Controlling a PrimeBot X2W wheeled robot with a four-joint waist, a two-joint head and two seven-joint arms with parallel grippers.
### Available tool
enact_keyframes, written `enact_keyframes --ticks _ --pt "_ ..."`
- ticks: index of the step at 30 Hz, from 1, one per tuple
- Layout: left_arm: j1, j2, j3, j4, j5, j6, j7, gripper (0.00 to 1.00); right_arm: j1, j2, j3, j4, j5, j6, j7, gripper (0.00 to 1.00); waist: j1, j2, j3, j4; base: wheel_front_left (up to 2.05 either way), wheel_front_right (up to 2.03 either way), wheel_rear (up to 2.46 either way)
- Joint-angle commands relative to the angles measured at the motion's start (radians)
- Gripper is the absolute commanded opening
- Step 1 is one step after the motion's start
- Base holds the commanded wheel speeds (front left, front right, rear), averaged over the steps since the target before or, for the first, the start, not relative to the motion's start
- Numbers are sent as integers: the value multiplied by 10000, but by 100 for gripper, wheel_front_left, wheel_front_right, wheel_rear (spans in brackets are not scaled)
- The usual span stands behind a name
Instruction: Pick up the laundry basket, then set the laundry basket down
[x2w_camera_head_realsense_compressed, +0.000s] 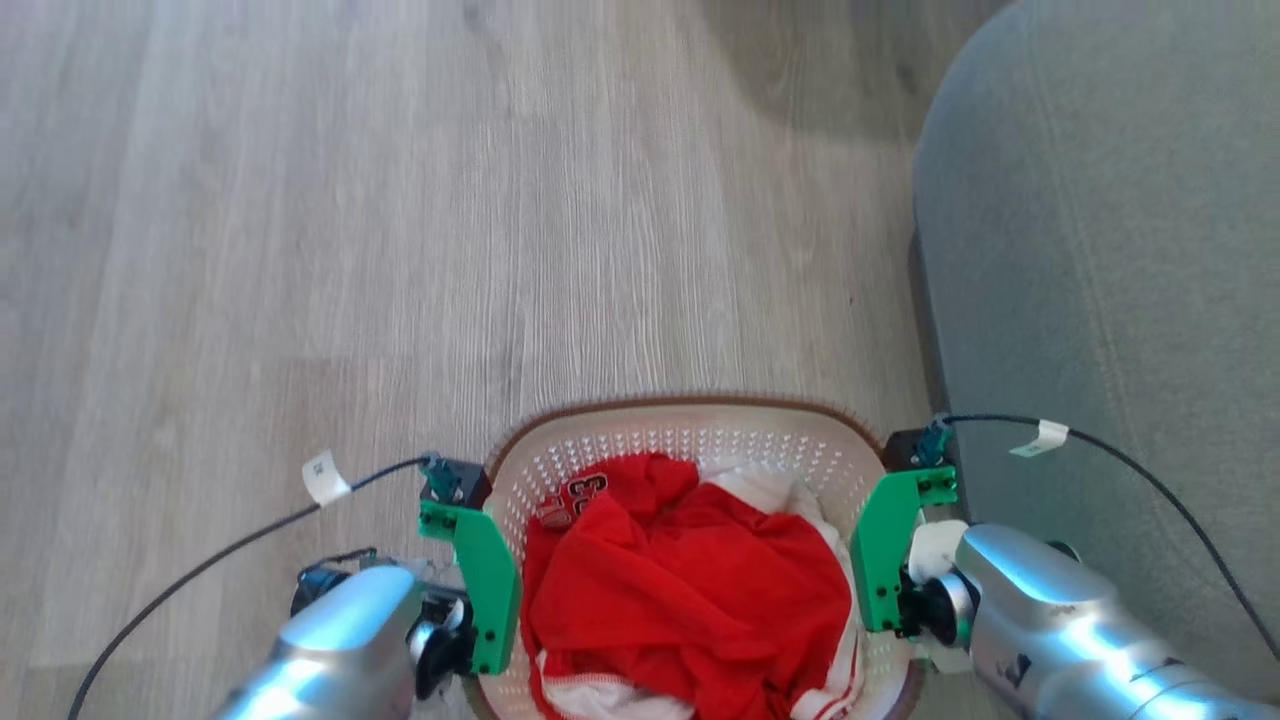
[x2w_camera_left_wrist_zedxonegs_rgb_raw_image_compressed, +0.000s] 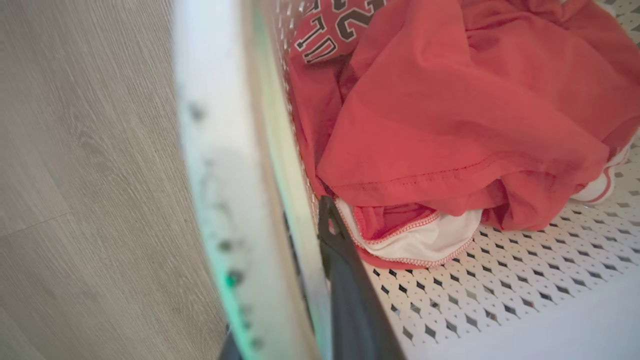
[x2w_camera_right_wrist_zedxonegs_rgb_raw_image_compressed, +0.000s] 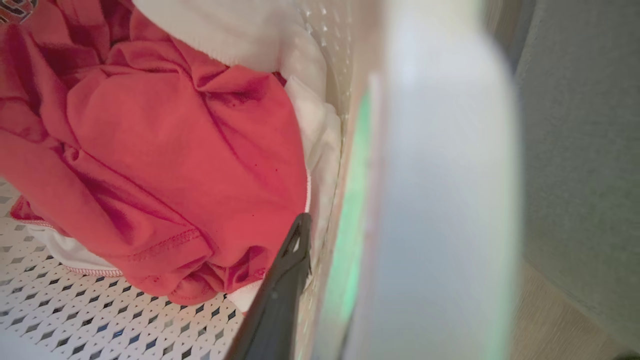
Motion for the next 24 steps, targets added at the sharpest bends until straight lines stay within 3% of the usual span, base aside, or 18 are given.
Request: enact_keyframes --ticks 1,24 --pt "-290 -34 18 -512 -6 -256 -83 0 -41 448 159 -454 123 133 21 0 1 -1 -502 75 0 0 0" --pt "335 418 -291 -1090 -529 -256 215 0 313 615 867 -342 1205 133 22 0 1 -1 -1573 305 0 0 0"
